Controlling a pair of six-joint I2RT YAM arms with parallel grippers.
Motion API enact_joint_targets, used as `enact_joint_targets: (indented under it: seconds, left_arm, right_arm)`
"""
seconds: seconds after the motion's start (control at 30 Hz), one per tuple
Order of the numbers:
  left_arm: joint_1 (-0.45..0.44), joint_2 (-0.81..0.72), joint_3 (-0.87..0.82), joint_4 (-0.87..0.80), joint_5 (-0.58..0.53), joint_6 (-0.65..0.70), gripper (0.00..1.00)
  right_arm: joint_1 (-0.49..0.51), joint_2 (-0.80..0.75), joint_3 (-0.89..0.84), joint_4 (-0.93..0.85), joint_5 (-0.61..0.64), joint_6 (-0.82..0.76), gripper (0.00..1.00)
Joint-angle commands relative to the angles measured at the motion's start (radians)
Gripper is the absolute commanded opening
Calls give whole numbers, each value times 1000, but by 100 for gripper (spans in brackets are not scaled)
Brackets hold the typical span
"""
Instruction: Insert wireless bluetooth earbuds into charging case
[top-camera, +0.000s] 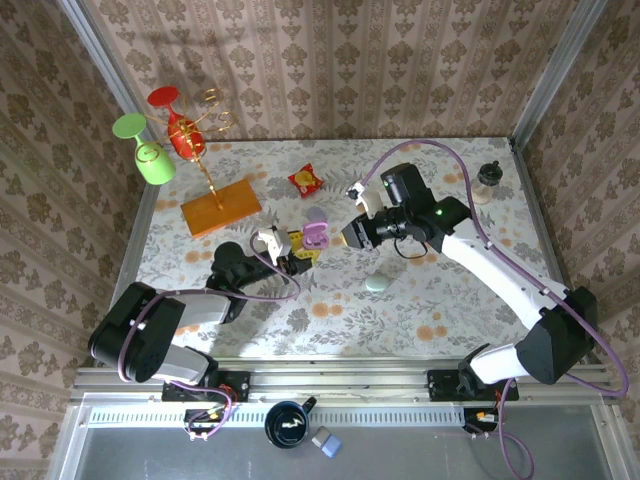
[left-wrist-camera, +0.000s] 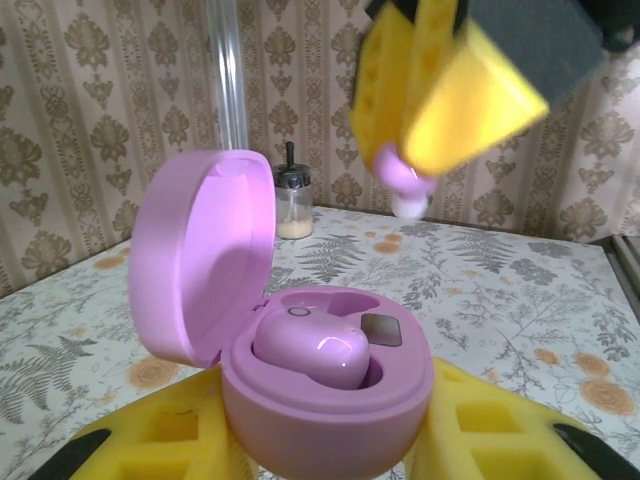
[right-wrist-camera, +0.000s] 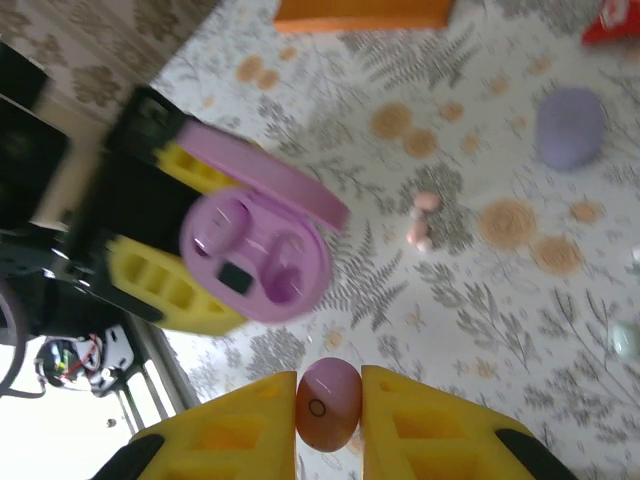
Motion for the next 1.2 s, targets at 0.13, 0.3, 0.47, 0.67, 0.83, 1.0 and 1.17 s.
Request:
enact_joint_targets:
  seconds: [0.13,0.3,0.47,0.67,0.83,1.0,1.17]
  left_arm:
    - [-8,11,32,28,84,-39,30]
    - [-8,-1,27,29,83,-48,30]
    - [-8,-10,25,29,83,-57,30]
    - [-8,-12,24,28,77,-70,30]
    - [-8,-18,21,29,61,-74,30]
    - [-7,-19,19,29,48,-76,30]
    - [-6,-19,20,29,46,-78,30]
  right_arm:
    - [34,63,120,-28,-106,-63,21]
    - [52,85,128,-30,-111,-73,21]
    - [56,104,119,-36,-120,-82,21]
    - [56,123,101,-31,-111,-92,22]
    - [56,136,98,-36,-115,-100,21]
    - [56,145,88,-30,-114,-109,22]
    - [57,152,83,-30,-114,-113,22]
